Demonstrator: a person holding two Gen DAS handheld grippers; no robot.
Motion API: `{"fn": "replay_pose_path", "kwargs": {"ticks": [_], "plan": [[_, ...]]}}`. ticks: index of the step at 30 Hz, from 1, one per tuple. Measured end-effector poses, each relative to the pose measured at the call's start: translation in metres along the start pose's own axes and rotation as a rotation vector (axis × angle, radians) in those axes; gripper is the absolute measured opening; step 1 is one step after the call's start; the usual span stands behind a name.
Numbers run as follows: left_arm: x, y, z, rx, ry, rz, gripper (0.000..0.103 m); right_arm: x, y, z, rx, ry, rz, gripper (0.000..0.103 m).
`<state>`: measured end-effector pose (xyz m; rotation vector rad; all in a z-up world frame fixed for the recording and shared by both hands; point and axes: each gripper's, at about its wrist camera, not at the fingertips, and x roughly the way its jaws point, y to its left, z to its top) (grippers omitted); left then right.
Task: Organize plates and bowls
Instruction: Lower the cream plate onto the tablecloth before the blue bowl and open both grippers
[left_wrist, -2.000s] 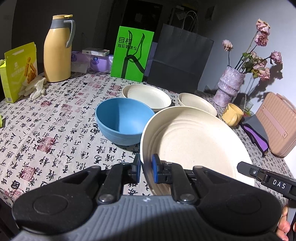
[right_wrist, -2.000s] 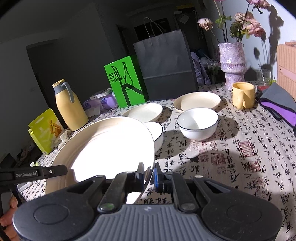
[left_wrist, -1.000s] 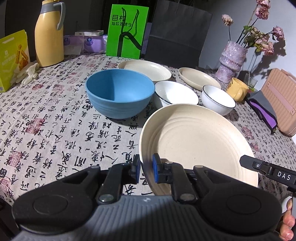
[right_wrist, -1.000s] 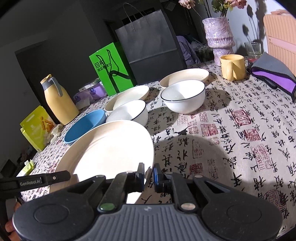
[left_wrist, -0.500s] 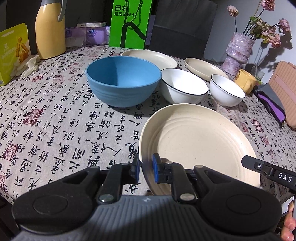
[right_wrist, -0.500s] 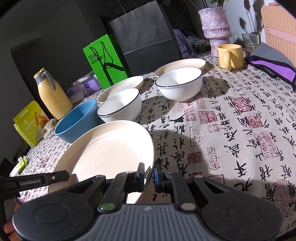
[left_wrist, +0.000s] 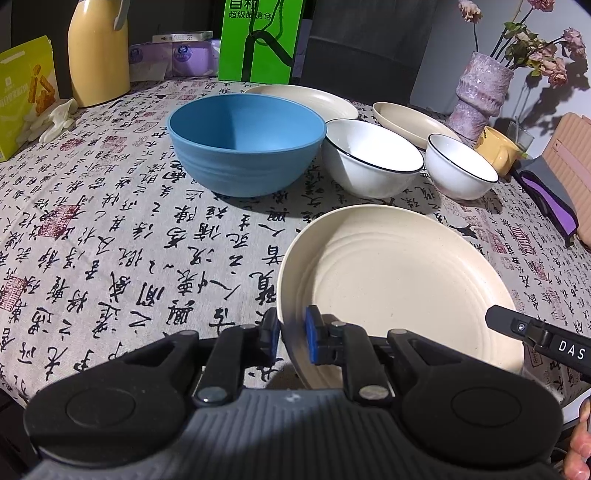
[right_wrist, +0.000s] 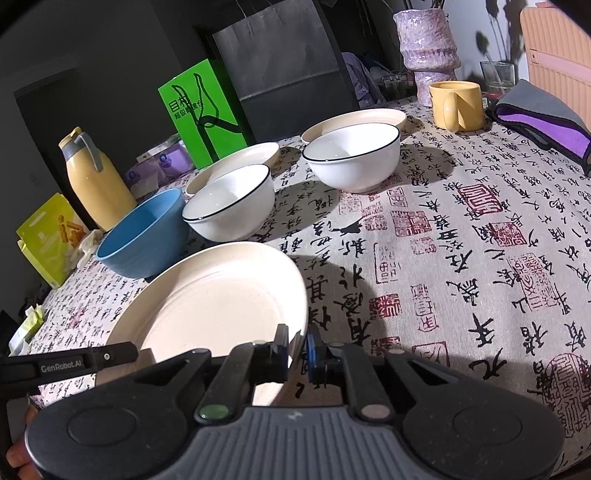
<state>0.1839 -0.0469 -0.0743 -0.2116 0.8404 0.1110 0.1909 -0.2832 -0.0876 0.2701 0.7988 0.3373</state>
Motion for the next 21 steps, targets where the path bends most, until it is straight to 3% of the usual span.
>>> {"fn": "replay_pose_path", "kwargs": {"ticks": [16, 21], "plan": [[0.0047, 0.0009, -0.003, -0.002, 0.004, -0.005, 0.015, 0.0059, -0.0006, -0.003, -0.004, 0.008, -0.023, 0.009], [0.0012, 0.0028, -0.0042, -0.011, -0.008, -0.012, 0.016, 0.0021, -0.0043, -0.0036, 0.029, -0.003, 0.007, 0.017]]}}
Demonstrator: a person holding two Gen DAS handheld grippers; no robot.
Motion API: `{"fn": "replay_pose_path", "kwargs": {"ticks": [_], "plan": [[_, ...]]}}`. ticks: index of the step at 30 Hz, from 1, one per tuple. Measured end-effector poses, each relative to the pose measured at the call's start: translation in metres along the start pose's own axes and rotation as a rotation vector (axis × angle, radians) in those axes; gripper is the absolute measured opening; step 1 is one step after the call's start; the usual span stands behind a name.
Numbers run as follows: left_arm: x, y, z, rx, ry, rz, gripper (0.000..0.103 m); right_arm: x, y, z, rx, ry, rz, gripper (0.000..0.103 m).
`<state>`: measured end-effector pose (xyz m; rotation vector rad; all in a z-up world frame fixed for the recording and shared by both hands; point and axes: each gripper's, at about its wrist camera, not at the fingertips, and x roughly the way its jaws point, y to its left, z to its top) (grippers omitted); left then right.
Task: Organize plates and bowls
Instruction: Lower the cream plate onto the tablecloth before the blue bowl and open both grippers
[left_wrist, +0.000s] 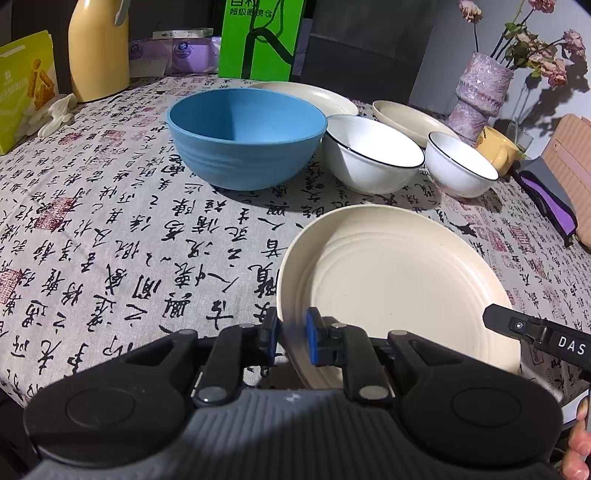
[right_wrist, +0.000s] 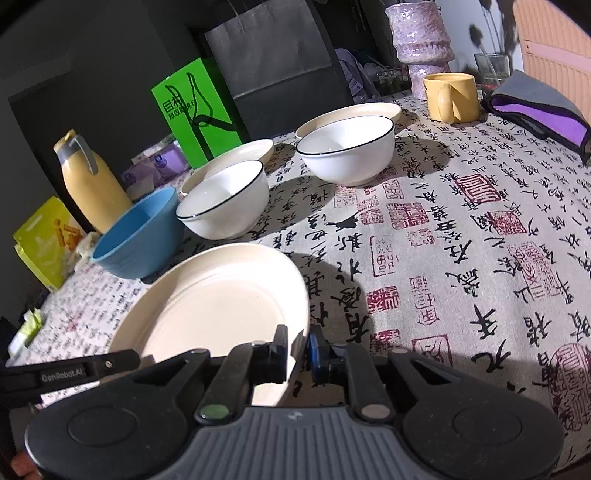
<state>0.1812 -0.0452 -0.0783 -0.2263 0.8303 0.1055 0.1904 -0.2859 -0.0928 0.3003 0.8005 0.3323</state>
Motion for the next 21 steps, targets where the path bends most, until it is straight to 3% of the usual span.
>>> {"fn": "replay_pose_path", "kwargs": {"ticks": [2, 4, 6, 8, 10, 11, 12, 21], "plan": [[-0.003, 0.0, 0.0, -0.003, -0.012, -0.009, 0.021, -0.005, 0.002, 0.0, -0.006, -0.02, 0.003, 0.021], [-0.009, 0.001, -0.001, -0.001, -0.034, -0.019, 0.037, -0.01, 0.005, -0.001, -0.017, -0.039, 0.005, 0.029], [-0.015, 0.003, -0.002, 0.002, -0.064, -0.023, 0.046, -0.016, 0.009, -0.001, -0.028, -0.058, 0.018, 0.047], [-0.021, 0.007, -0.003, 0.0, -0.089, -0.031, 0.059, -0.023, 0.014, -0.003, -0.043, -0.085, 0.019, 0.076], [-0.028, 0.012, -0.003, -0.013, -0.119, -0.033, 0.092, -0.03, 0.018, -0.006, -0.047, -0.11, 0.018, 0.094], [-0.032, 0.014, -0.003, -0.018, -0.14, -0.033, 0.099, -0.032, 0.019, -0.009, -0.043, -0.119, 0.023, 0.1], [-0.035, 0.017, -0.003, -0.019, -0.163, -0.037, 0.103, -0.034, 0.02, -0.011, -0.035, -0.119, 0.023, 0.103], [-0.049, 0.031, -0.002, 0.002, -0.204, -0.065, 0.103, -0.041, 0.023, -0.02, 0.008, -0.134, -0.054, 0.103]]}}
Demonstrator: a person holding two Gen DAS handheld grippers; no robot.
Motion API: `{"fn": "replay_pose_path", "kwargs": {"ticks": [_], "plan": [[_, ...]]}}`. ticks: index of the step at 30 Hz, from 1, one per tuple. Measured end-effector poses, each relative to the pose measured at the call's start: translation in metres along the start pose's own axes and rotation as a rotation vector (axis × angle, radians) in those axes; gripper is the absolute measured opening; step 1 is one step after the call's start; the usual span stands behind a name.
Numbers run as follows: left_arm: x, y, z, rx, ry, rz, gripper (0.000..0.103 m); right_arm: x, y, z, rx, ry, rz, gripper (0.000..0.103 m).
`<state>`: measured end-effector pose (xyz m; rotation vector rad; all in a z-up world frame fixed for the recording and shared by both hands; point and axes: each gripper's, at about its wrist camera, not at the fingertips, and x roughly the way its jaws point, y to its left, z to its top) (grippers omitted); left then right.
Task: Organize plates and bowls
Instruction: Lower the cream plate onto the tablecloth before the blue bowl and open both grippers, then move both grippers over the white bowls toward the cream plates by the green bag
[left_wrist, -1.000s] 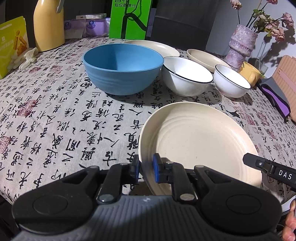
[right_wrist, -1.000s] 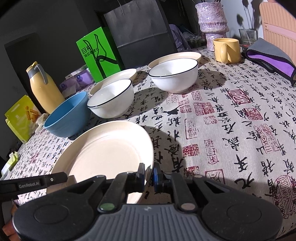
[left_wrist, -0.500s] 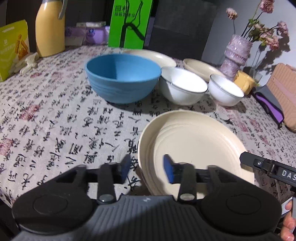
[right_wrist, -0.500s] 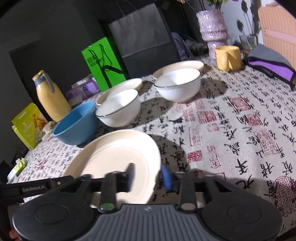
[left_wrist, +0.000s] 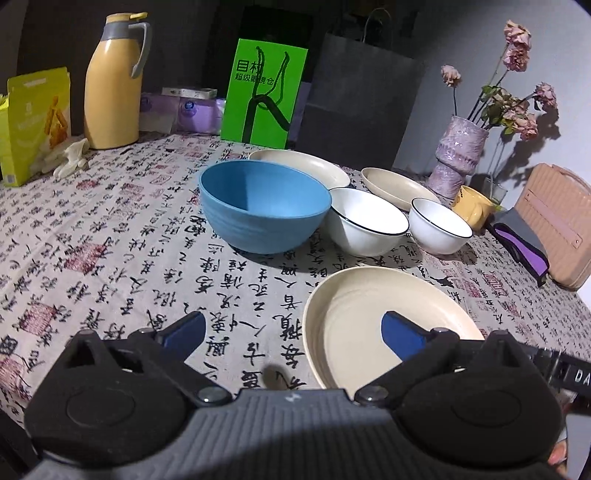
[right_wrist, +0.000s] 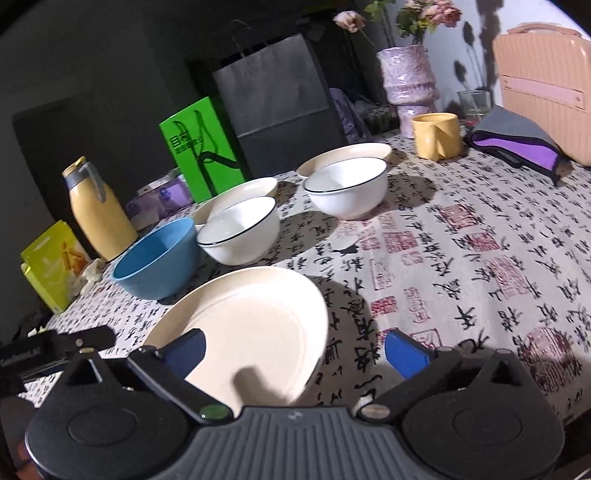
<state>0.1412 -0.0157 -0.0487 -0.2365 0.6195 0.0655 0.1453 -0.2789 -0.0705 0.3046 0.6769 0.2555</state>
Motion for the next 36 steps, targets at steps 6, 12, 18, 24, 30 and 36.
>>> {"fn": "replay_pose_path", "kwargs": {"ticks": [6, 12, 18, 24, 30, 36], "plan": [[-0.007, -0.001, 0.002, 0.03, -0.016, -0.007, 0.103, -0.006, 0.006, -0.003, -0.011, -0.017, -0.043, 0.103], [-0.01, -0.005, 0.006, 0.028, -0.029, -0.008, 0.103, -0.01, 0.014, -0.003, -0.049, -0.031, -0.038, 0.103], [-0.009, -0.005, 0.009, 0.02, -0.03, -0.011, 0.103, -0.007, 0.014, -0.002, -0.044, -0.024, -0.028, 0.103], [-0.005, -0.005, 0.015, 0.004, -0.022, -0.004, 0.103, -0.004, 0.013, 0.002, -0.035, -0.011, -0.044, 0.103], [-0.003, -0.008, 0.024, 0.004, -0.029, 0.016, 0.103, -0.002, 0.01, 0.008, -0.037, -0.007, -0.04, 0.103], [-0.002, -0.01, 0.033, -0.004, -0.032, 0.021, 0.103, -0.001, 0.011, 0.016, -0.053, -0.006, -0.039, 0.103]]}}
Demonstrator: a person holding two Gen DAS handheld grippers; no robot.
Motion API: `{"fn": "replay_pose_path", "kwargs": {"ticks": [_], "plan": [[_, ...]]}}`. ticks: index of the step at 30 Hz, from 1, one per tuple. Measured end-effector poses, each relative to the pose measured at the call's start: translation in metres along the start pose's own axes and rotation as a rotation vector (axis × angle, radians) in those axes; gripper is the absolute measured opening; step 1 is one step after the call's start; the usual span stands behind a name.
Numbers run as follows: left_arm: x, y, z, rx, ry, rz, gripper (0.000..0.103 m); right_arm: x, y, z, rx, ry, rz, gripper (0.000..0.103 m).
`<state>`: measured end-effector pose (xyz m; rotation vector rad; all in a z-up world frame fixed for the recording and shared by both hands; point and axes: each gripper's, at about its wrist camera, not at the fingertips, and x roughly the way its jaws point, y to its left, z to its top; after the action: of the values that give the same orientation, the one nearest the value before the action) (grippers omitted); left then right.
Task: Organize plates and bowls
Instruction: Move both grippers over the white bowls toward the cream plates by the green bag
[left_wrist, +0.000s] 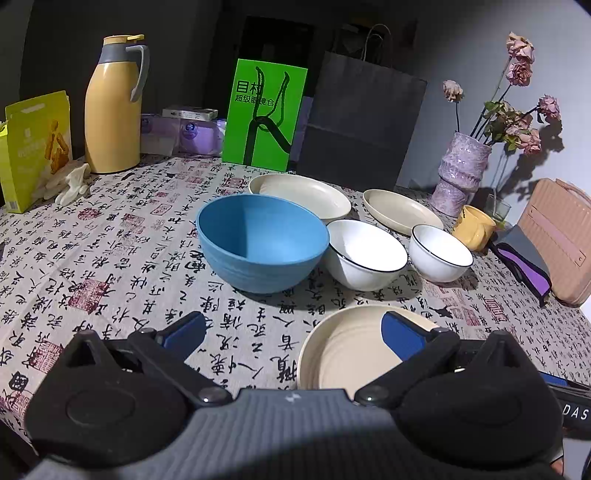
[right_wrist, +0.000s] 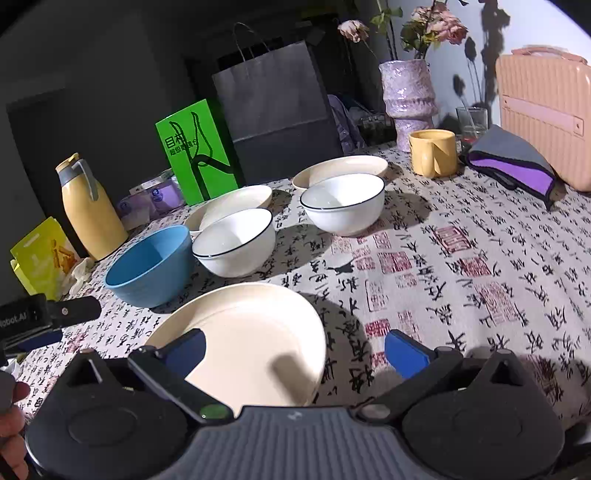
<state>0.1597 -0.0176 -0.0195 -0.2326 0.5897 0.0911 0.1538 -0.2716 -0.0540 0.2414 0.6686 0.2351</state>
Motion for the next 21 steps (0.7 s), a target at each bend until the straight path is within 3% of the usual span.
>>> {"fn": "replay_pose_path", "kwargs": {"ticks": [21], "plan": [[0.013, -0.009, 0.025, -0.014, -0.001, 0.012, 0.103, 0.01, -0.002, 0.034, -0.042, -0.021, 0.027, 0.103]]}}
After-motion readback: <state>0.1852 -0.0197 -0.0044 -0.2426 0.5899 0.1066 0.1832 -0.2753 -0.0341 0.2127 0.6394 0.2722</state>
